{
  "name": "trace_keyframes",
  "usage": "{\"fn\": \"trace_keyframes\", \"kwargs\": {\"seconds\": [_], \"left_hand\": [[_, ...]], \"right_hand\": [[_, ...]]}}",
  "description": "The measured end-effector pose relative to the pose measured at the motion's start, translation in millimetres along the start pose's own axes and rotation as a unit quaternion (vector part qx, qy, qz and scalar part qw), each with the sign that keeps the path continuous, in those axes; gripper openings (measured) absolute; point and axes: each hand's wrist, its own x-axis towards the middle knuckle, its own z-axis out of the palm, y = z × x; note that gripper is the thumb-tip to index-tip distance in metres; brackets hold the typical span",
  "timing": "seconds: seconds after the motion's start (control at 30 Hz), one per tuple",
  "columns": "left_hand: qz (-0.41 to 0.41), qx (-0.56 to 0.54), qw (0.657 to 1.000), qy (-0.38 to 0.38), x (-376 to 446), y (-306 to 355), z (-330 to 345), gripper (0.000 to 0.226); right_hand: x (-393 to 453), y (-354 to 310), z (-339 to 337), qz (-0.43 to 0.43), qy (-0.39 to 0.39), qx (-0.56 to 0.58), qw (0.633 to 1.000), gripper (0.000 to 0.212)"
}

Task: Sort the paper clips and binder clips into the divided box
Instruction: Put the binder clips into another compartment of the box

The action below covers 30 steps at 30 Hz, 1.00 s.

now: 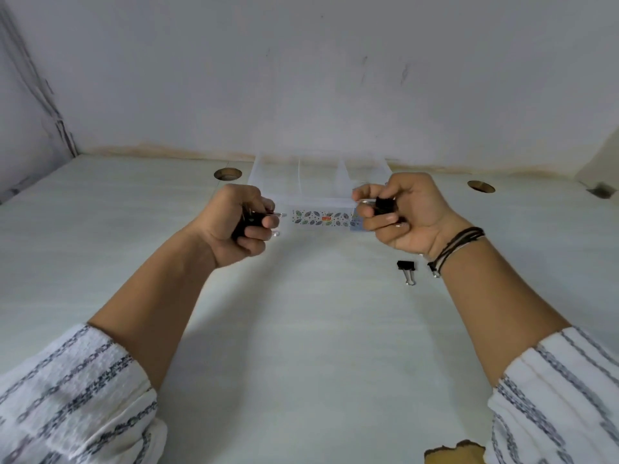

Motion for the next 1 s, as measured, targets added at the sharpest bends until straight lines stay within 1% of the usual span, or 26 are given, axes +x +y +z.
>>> {"fn": "trace_keyframes", "kwargs": {"seconds": [0.1,0.17,0.23,0.3,0.4,0.47,0.53,0.57,0.6,0.63,0.7,0.73,0.77,0.8,0.87,0.93,0.97,1.0], "left_hand": [[0.007,-0.009,0.999,0.05,10.9,15.3,13.6,0.012],[0.027,0.009,0.994,0.101,23.1,29.0,25.9,0.01],[0.047,0.037,0.987,0.152,36.9,42.7,40.9,0.016],[0.063,0.062,0.979,0.182,50.0,53.8,56.9,0.015],[0.079,0.109,0.973,0.189,69.0,63.8,75.5,0.01],[0.066,0.14,0.973,0.172,75.4,66.2,83.3,0.01],[0.049,0.178,0.97,0.155,76.1,66.5,86.9,0.015],[0.045,0.203,0.966,0.155,76.8,65.7,86.8,0.022],[0.05,0.223,0.959,0.165,76.9,64.5,85.4,0.03],[0.07,0.235,0.953,0.179,75.5,63.6,83.2,0.03],[0.151,0.252,0.936,0.194,67.7,62.0,77.4,0.015],[0.189,0.267,0.925,0.194,61.6,60.4,73.4,0.007],[0.22,0.286,0.912,0.194,54.1,57.1,68.5,0.003],[0.244,0.302,0.899,0.201,45.4,51.9,62.8,0.009],[0.276,0.336,0.869,0.236,26.3,38.8,49.1,0.016],[0.287,0.382,0.833,0.28,13.2,21.0,30.2,0.018],[0.282,0.396,0.822,0.296,10.9,10.4,19.7,0.02],[0.273,0.402,0.819,0.304,11.4,-2.4,9.6,0.024]], "right_hand": [[15.6,-11.7,15.0,-0.017,0.052,-0.011,0.998,0.017],[28.9,-22.7,25.0,-0.022,0.084,-0.034,0.996,0.016],[42.5,-34.4,35.6,-0.033,0.117,-0.062,0.991,0.015],[55.5,-43.4,45.0,-0.049,0.151,-0.089,0.983,0.011],[73.7,-47.6,51.3,-0.073,0.205,-0.176,0.96,0.007],[80.3,-45.5,54.0,-0.065,0.216,-0.272,0.935,0.009],[80.3,-42.6,56.4,-0.059,0.213,-0.366,0.904,0.018],[77.4,-41.2,57.2,-0.061,0.217,-0.399,0.889,0.027],[71.5,-39.5,59.3,-0.066,0.23,-0.421,0.875,0.036],[63.9,-37.3,61.2,-0.079,0.244,-0.438,0.862,0.044],[44.4,-31.5,63.7,-0.124,0.269,-0.481,0.825,0.053],[34.6,-27.5,62.2,-0.144,0.277,-0.502,0.806,0.053],[24.5,-23.0,58.3,-0.16,0.282,-0.516,0.793,0.05],[14.0,-17.8,50.9,-0.174,0.283,-0.524,0.784,0.046],[-9.1,-5.3,33.6,-0.191,0.283,-0.516,0.785,0.035],[-27.9,7.9,12.8,-0.199,0.294,-0.51,0.784,0.024],[-36.5,13.5,4.4,-0.199,0.309,-0.516,0.774,0.019],[-43.6,18.4,-4.5,-0.196,0.327,-0.526,0.76,0.016]]}}
